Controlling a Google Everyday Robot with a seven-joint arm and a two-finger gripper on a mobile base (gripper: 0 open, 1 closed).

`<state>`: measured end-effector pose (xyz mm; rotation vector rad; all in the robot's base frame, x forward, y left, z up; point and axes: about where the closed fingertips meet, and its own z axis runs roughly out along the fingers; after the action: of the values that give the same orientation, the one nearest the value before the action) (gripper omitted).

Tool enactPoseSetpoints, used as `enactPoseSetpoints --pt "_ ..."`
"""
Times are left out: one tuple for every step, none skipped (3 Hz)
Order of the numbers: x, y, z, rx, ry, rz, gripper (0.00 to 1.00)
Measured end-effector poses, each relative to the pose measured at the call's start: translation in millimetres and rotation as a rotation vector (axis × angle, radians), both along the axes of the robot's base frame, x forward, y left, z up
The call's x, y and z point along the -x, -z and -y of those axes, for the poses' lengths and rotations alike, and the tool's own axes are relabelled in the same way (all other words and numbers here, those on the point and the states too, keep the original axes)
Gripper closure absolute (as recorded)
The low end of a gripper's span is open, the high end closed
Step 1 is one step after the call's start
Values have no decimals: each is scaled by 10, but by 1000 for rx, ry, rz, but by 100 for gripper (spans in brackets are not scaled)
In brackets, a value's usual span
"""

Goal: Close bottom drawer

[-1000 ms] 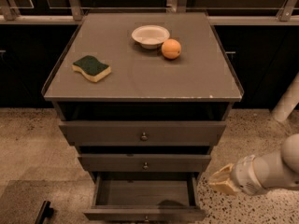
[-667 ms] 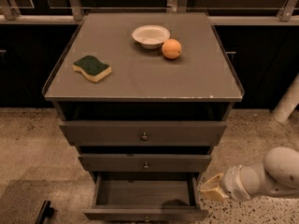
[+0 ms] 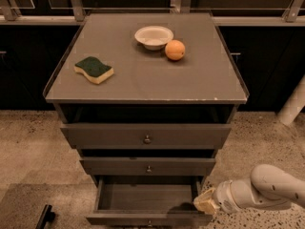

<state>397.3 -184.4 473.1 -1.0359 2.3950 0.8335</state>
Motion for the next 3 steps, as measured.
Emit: enactPoseSetpoints --pt "0 1 0 0 0 0 100" --pt "57 301 98 -55 26 -38 100" --pt "105 811 230 -125 69 -97 100"
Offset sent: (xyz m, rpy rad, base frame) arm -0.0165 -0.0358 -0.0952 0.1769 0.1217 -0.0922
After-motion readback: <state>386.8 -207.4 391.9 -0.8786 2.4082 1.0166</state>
